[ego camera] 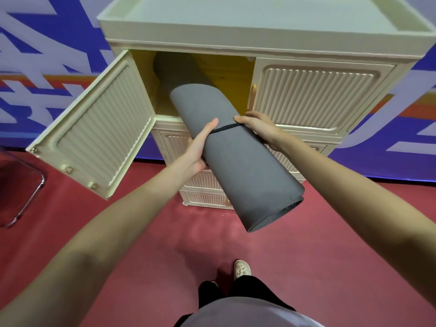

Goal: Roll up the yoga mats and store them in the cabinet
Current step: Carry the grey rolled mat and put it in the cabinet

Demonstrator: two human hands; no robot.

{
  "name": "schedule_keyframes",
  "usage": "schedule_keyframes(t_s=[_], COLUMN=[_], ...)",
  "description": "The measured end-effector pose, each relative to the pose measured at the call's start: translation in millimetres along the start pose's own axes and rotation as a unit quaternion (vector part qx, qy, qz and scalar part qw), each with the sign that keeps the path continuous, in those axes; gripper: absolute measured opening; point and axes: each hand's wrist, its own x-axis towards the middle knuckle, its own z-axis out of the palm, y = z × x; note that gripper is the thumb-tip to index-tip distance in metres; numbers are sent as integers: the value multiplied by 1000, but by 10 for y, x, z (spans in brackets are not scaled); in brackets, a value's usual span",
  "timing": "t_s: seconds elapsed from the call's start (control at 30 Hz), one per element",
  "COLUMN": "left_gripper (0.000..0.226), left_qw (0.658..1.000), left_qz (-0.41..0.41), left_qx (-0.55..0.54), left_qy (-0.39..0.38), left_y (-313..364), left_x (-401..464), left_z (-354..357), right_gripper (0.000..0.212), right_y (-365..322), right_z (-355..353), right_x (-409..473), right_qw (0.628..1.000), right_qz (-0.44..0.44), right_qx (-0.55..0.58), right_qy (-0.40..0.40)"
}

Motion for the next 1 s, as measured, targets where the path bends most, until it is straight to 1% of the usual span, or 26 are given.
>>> schedule_keyframes(t_s=[0.07,0.1,0.17,0.23,0.33,0.4,0.47,0.53,0.63,0.67,0.73,0.8,0.87,0.93,1.0], left_gripper=[106,106,102,93,67,57,59,58,59,58,56,56,55,55,55], left_qw=[1000,1000,1000,1000,999,1000,1000,999,999,999,999,999,999,999,999], left_qz=[7,9,9,12,16,8,1,-4,-6,-5,-5,-6,-3,0,3], left_qx=[9,10,12,16,27,28,30,32,32,33,33,33,36,38,37], left_qy=[10,15,13,-1,-9,-6,-5,-5,-4,-4,-6,-8,-10,-11,-8], left_y=[-10,-13,1,31,90,134,156,166,174,176,183,187,183,166,152], left_x=[17,15,-26,-102,-179,-221,-263,-295,-320,-330,-358,-388,-420,-452,-479], left_z=[-1,-11,-45,-75,-95,-91,-78,-73,-79,-82,-81,-77,-71,-63,-54], right_gripper=[67,67,77,79,70,67,61,48,28,25,28,32,41,42,34], right_y=[24,33,43,22,-47,-74,-88,-76,9,64,213,380,572,752,907], right_z=[-30,-44,-82,-106,-119,-116,-103,-84,-76,-79,-91,-89,-62,-51,-70], right_x=[6,15,70,101,127,152,160,159,76,35,-68,-235,-427,-624,-825], right_qw=[1000,999,996,996,998,999,999,998,996,995,986,966,942,926,916], right_qz=[1,-5,-30,-43,-35,-32,-34,-47,-67,-76,-117,-161,-182,-193,-203], right_qx=[-10,-12,-35,-40,3,12,23,36,19,8,-46,-130,-184,-193,-176], right_qy=[13,31,71,74,44,34,32,38,61,70,107,155,213,261,298])
